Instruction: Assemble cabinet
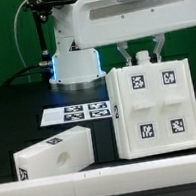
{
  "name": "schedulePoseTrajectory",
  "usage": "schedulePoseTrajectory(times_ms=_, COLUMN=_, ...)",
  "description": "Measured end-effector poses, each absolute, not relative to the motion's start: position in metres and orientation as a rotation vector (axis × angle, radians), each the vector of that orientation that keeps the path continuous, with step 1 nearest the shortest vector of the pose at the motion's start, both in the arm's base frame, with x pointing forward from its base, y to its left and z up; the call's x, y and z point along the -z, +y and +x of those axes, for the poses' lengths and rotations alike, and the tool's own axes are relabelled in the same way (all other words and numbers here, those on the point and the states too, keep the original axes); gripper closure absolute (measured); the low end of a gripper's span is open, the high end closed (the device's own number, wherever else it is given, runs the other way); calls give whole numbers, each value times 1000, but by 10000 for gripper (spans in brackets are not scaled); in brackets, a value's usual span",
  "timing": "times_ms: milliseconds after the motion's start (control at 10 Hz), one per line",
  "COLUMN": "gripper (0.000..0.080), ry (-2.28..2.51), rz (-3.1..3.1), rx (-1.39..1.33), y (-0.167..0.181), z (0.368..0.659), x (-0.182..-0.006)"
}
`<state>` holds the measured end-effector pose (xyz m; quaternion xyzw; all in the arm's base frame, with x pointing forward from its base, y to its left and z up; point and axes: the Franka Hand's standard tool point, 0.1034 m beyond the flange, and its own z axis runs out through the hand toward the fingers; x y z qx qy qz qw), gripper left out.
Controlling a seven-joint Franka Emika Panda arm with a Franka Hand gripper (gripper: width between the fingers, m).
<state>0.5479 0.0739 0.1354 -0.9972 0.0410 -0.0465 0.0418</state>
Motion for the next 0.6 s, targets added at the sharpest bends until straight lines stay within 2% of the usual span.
schedulePoseTrajectory(times_ms=300, gripper=574, ry=180, rz=-3048, rx=61, y=82, z=552, x=-138)
schedulePoseTrajectory(times_ms=600, gripper=574, ry=216, rz=-3047, rx=12, y=85, z=584, x=-140)
